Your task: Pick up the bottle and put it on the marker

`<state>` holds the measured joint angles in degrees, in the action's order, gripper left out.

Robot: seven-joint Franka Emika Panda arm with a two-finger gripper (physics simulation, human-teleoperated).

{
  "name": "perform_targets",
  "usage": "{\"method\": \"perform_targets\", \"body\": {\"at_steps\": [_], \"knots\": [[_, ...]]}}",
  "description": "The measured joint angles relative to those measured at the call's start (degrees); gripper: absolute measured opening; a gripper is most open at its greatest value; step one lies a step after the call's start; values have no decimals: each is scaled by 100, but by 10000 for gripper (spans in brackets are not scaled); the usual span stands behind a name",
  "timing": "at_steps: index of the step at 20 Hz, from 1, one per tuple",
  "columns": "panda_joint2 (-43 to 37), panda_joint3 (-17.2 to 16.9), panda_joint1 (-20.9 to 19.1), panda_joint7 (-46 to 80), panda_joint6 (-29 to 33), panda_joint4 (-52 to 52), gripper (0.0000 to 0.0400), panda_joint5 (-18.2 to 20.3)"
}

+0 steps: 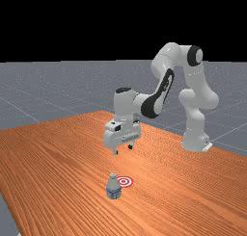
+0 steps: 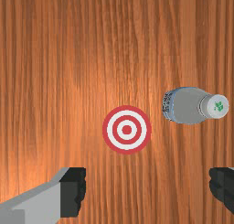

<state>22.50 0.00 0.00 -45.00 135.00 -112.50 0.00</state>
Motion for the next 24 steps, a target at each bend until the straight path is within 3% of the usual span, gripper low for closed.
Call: {"method": "perform_targets", "body": {"at_steps": [3,4,5,7,10,13,15,16,17,18,20,24], "knots": [[-78,-37,27,216,-79,-38,400,23],[-892,-101,87,1396,-728,-874,245,-82],[-1750,-125,125,2513,-1347,-1241,150,-80],[-2602,-110,96,4671,-2044,-1432,56,8],[-2792,-32,-5,7298,-2507,-1439,13,161],[-2780,17,-32,8094,-2616,-1382,3,133],[-2674,45,-14,8278,-2378,-1144,1,109],[-2555,56,-6,8328,-2199,-932,157,94],[-2398,68,4,8368,-2035,-706,253,82],[-2229,89,17,8390,-1906,-457,311,68],[-1772,179,91,8454,-1557,200,367,58],[-353,213,256,8785,-951,1680,396,17]]}}
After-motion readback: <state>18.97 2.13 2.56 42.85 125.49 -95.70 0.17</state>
